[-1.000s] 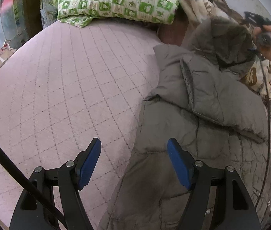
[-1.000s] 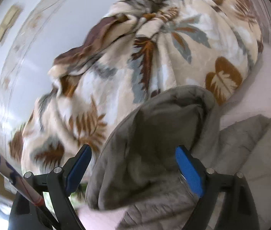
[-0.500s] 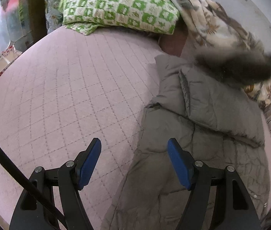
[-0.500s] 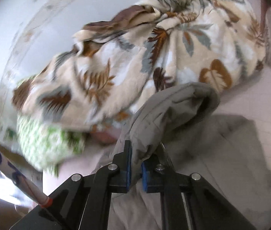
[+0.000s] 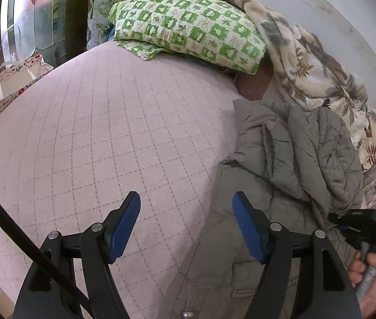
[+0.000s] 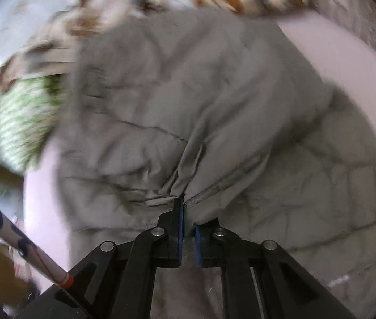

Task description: Fold large clothes

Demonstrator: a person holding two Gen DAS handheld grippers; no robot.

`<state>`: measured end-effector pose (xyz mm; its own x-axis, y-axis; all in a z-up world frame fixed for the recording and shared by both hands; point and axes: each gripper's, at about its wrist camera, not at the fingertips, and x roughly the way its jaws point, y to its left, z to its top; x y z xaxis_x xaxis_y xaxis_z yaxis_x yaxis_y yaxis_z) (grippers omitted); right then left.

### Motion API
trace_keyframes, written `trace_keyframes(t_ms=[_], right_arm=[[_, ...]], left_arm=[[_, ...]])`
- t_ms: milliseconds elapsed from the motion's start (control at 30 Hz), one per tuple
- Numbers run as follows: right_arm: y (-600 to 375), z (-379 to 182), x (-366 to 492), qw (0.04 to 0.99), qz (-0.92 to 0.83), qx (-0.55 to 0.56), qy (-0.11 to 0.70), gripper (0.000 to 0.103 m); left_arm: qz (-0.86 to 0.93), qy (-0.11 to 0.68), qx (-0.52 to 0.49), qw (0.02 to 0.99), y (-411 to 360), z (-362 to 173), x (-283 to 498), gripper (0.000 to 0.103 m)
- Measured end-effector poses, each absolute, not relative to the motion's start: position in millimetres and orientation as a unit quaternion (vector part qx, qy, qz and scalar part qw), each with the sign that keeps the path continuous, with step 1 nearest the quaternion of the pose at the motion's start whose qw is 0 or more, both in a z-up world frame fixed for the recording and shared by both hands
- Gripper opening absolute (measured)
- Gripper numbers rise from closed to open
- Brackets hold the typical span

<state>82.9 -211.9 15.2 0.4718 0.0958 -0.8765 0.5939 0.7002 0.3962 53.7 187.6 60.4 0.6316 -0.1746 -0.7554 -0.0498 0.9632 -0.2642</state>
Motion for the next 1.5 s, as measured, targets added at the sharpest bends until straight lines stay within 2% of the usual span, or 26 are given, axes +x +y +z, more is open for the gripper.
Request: trace_keyframes(t_ms=[100, 200, 233, 267, 300, 333, 600, 767, 933, 1100, 1167, 1367, 1500], right_arm=[[-207.1, -0.8, 89.2, 0.779, -0.159, 0.328, 0.51, 0.009], [-207.9, 5.6, 83.3, 0.784, -0.156, 0.322, 0.507, 0.016], [-209.2, 11.7, 78.6, 0.788, -0.159, 0.315, 0.505, 0.027], [-210.1, 18.0, 74.3, 0.793, -0.161, 0.306, 0.501, 0.035], [-211.4, 26.1, 67.6, 0.801, -0.161, 0.295, 0.495, 0.048], [-213.1, 34.6, 59.8, 0.809, -0.158, 0.288, 0.488, 0.056], [-213.3, 109.8, 11.1, 0.856, -0.151, 0.249, 0.426, 0.056], [-199.3, 139.5, 56.6, 0.881, -0.18, 0.19, 0.394, 0.056], [-175.7, 119.5, 133.4, 0.881, -0.176, 0.149, 0.412, 0.056], [-149.8, 44.6, 175.0, 0.845, -0.146, 0.145, 0.493, 0.056], [-140.8, 26.0, 180.1, 0.844, -0.156, 0.105, 0.503, 0.058], [-134.4, 62.9, 159.0, 0.868, -0.144, 0.073, 0.47, 0.059], [-136.6, 89.1, 104.9, 0.881, -0.119, 0.077, 0.452, 0.069]], left_arm=[[-0.03, 0.425, -0.126, 0.896, 185.3, 61.0, 55.5, 0.071], [-0.034, 0.428, -0.122, 0.895, 181.8, 60.1, 55.1, 0.071], [-0.037, 0.429, -0.12, 0.895, 181.5, 60.4, 54.4, 0.071], [-0.039, 0.428, -0.119, 0.895, 181.2, 61.1, 53.1, 0.071], [-0.04, 0.426, -0.119, 0.896, 181.1, 62.1, 51.4, 0.071], [-0.04, 0.424, -0.12, 0.897, 181.7, 63.3, 50.4, 0.071], [-0.037, 0.431, -0.133, 0.892, 184.6, 61.2, 53.5, 0.071], [-0.035, 0.432, -0.121, 0.893, 177.7, 58.6, 55.5, 0.071], [-0.033, 0.435, -0.109, 0.893, 173.9, 55.5, 59.4, 0.071], [-0.037, 0.441, -0.101, 0.891, 168.7, 51.7, 66.1, 0.071], [-0.037, 0.44, -0.096, 0.892, 165.6, 51.4, 67.8, 0.071], [-0.042, 0.441, -0.092, 0.892, 162.4, 50.9, 65.7, 0.071], [-0.039, 0.438, -0.091, 0.893, 163.3, 51.3, 62.2, 0.071]])
